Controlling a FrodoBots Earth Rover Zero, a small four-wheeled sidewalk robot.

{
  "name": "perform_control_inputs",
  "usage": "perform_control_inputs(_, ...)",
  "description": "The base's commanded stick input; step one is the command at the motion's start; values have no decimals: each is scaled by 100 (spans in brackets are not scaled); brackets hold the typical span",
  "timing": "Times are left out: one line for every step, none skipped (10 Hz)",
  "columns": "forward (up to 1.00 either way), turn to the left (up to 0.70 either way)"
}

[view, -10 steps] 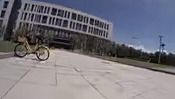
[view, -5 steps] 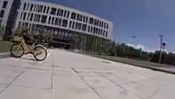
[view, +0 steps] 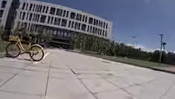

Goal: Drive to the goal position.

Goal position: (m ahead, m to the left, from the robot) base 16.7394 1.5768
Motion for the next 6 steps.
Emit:
perform_control_inputs(34,0)
perform_control_inputs(33,0)
perform_control_inputs(32,0)
perform_control_inputs(31,0)
perform_control_inputs(30,0)
perform_control_inputs(30,0)
